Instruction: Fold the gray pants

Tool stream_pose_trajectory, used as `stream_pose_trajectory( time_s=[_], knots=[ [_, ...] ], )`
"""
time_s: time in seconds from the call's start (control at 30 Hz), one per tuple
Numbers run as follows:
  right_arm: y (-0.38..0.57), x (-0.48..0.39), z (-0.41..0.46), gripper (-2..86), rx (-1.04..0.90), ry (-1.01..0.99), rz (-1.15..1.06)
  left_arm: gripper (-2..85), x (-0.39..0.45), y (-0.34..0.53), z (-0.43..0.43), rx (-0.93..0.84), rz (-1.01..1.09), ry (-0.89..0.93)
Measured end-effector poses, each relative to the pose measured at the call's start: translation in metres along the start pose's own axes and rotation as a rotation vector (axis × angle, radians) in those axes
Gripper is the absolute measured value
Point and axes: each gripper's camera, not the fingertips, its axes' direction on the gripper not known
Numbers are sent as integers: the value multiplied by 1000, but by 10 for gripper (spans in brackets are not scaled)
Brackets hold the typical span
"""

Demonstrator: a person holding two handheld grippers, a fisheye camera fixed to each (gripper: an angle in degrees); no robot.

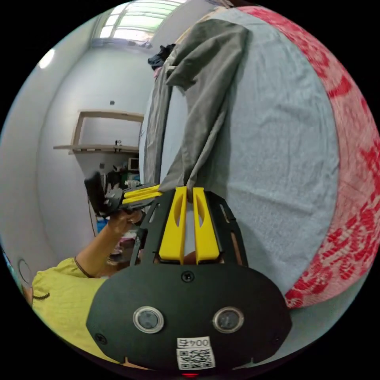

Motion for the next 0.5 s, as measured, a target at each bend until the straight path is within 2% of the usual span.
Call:
stream_pose_trajectory(
  time_s=[0.03,0.1,0.13,0.2,0.3,0.5],
  knots=[
    [-1,-14,-14,40,-19,46,-52,34,-16,6,-5,14,-47,70],
    [2,-39,-39,40,-33,137,-137,32,-75,37,-21,102,-237,379],
    [7,-55,-56,40,-40,192,-193,32,-88,47,-23,129,-284,470],
    [20,-78,-82,39,-36,260,-265,31,-128,92,-17,243,-465,814],
    [53,-100,-124,38,-5,338,-332,31,-146,151,-3,385,-584,1078],
    [116,-32,-132,38,-43,344,-132,32,-133,224,58,306,-690,1220]
  ],
)
